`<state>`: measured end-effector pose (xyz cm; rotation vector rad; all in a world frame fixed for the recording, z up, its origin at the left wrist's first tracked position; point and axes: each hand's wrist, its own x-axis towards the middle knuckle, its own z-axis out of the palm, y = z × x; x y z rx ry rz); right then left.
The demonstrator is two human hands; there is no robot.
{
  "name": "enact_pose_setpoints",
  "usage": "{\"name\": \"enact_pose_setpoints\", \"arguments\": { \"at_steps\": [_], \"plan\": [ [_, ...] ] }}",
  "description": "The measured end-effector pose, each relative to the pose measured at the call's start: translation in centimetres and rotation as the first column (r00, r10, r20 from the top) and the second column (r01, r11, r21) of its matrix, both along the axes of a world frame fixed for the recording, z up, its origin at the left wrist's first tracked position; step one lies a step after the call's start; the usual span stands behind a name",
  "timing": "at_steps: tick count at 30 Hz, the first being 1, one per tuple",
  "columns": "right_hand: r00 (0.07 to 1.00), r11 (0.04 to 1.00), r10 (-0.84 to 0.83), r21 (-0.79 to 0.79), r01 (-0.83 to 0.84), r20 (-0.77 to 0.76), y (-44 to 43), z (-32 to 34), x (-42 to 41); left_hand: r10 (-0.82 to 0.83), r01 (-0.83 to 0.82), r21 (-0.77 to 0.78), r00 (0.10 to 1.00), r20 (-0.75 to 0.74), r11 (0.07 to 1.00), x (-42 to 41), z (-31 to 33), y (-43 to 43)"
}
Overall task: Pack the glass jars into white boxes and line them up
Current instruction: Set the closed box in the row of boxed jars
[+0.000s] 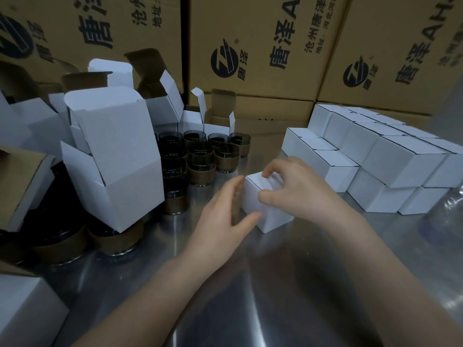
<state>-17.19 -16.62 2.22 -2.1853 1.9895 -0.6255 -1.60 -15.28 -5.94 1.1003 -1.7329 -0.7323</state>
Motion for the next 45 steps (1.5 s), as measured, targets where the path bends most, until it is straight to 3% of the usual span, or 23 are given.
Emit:
{"name": "enact_pose_setpoints", "arguments": {
  "at_steps": [9, 19, 26, 35, 38, 40, 41, 43, 45],
  "plan": [
    [0.967, 0.967, -0.253, 0.024, 0.254, -0.042, 0.7, 0.3, -6.1, -0.033, 0.101, -0.195, 0.946, 0.323, 0.976, -0.3, 1.0, 1.7],
    [0.818, 0.848, -0.518, -0.023, 0.529, -0.249, 0.1, 0.3, -10.5, -0.210, 0.333, -0.161, 0.833, 0.512, 0.929, -1.4, 2.2, 4.2],
    [0.831, 0.856, -0.515, -0.069, 0.513, -0.212, -0.8, -0.6, -11.7, -0.225, 0.401, -0.155, 0.747, 0.626, 0.903, -2.0, 2.3, 4.9],
    [0.819, 0.853, -0.523, -0.153, 0.500, -0.237, -1.2, -1.0, -11.2, -0.214, 0.421, -0.207, 0.753, 0.622, 0.883, -2.0, 2.1, 4.7],
    [0.913, 0.895, -0.395, -0.267, 0.357, -0.104, -0.8, -0.5, -8.5, -0.217, 0.412, -0.200, 0.764, 0.608, 0.889, -1.9, 1.9, 4.5],
    [0.986, 0.937, -0.125, -0.313, 0.153, 0.106, 0.1, 0.3, -5.1, -0.220, 0.407, -0.187, 0.763, 0.607, 0.894, -1.8, 1.9, 4.4],
    [0.975, 0.952, 0.036, -0.306, 0.034, 0.221, 0.8, 0.7, -3.0, -0.221, 0.400, -0.182, 0.770, 0.599, 0.898, -1.8, 1.9, 4.2],
    [0.866, 0.947, 0.285, -0.260, -0.188, 0.412, 2.5, 1.6, 1.5, -0.210, 0.370, -0.161, 0.779, 0.591, 0.915, -1.6, 1.9, 4.0],
    [0.769, 0.921, 0.390, -0.201, -0.335, 0.506, 3.7, 1.9, 5.5, -0.209, 0.336, -0.143, 0.812, 0.546, 0.931, -1.3, 1.7, 3.7]
  ]
}}
